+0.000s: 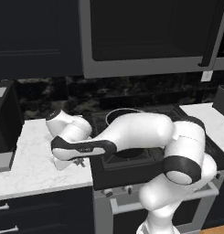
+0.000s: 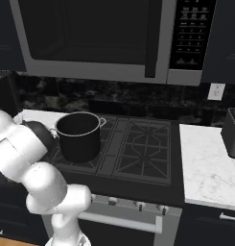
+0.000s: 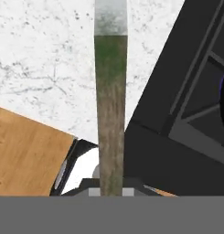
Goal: Put the eggplant and lime in the pot. Retrieve the spatula and lightly stir the vegetables in the pot.
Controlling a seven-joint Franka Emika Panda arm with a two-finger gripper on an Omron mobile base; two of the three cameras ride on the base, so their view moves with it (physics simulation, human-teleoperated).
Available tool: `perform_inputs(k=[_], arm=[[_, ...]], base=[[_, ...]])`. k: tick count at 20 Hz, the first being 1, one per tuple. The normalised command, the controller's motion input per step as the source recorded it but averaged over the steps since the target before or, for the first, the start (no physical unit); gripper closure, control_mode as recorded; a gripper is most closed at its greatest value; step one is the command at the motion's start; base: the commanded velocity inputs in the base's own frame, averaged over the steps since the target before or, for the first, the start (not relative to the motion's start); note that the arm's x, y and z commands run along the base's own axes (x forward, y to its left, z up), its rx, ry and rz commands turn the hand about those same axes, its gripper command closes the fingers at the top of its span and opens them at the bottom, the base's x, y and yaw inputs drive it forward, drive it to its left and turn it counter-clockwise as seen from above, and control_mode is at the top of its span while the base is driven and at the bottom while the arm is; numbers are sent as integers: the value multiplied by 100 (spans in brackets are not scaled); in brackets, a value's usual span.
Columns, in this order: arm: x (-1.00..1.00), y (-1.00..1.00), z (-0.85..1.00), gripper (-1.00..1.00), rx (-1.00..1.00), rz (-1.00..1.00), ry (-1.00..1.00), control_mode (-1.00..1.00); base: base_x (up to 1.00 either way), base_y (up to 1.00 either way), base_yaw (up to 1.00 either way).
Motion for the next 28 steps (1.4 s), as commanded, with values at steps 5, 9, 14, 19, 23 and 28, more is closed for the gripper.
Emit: perform_inputs(k=[5,9,14,19,23,28], arm=[[-66,-74,100,100,-30,16,-30,-100],[-36,-80,100,100,-34,17,-19,-100],[-1,-65,100,100,-5,2,6,-100],[2,-81,100,100,-16,8,4,-100],[14,-96,93,100,-48,14,0,-100],[25,-84,63,100,-66,9,3,-100]], base=[[0,0,0],[0,0,0],[0,0,0],[0,0,0],[0,0,0],[0,0,0]])
